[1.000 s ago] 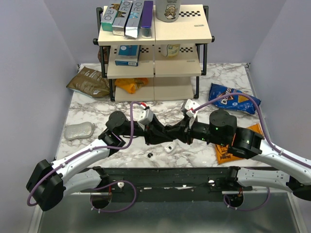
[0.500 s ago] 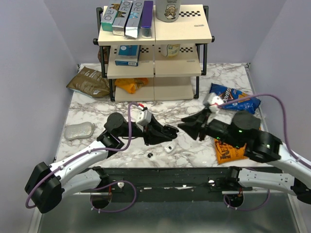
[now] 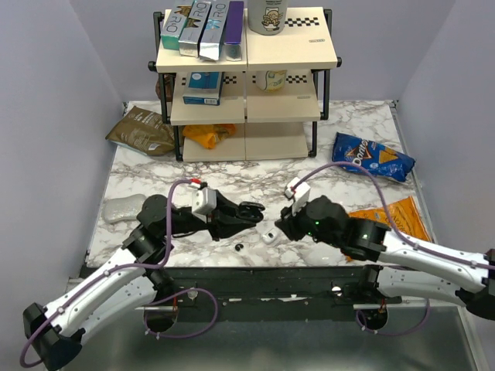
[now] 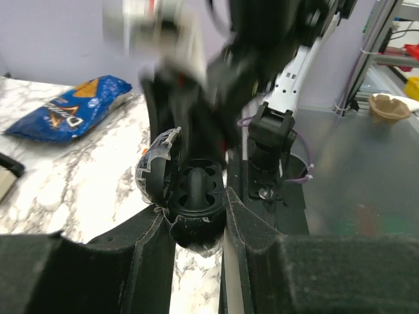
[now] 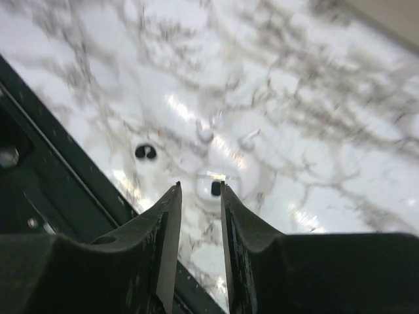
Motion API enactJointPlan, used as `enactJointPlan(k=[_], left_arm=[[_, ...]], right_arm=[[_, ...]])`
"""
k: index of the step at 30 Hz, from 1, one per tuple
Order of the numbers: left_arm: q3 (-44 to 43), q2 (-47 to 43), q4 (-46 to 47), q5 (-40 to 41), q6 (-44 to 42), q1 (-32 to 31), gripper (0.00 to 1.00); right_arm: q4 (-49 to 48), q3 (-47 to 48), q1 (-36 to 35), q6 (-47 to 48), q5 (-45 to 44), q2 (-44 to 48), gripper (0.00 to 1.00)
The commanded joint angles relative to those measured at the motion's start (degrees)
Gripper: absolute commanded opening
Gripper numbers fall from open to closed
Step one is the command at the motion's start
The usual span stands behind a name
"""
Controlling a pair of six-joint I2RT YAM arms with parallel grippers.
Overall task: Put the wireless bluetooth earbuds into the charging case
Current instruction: Pick up the earbud from the center of the board.
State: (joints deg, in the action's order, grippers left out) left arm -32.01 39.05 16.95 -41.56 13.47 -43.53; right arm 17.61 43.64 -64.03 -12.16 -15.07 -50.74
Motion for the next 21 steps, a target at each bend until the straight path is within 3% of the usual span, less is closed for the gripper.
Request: enactJointPlan(k=[1,9,16,21], left_arm=[[0.7,-7.5,-9.9,4.6,-2.6,-0.2,0.00],[2.7,-15.9,-14.0,6.5,-2.0,-0.2,0.00],[3.0,-18.1,-13.3,5.2,-0.9,-0.2,0.00],[3.7,-19.4,-13.3,4.9,-0.4,-0.2,0.00]], right_arm=[[-9.6,-3.5,0.1,-3.7,10.3,-6.4,0.38],[-13.5,2.3,0.0,-3.3,20.7,-24.7,0.39],[-12.6,10.1,0.2,-1.5,22.3,-39.3,0.45],[-10.9,12.7,0.0,0.6,22.9,-44.9,0.52]])
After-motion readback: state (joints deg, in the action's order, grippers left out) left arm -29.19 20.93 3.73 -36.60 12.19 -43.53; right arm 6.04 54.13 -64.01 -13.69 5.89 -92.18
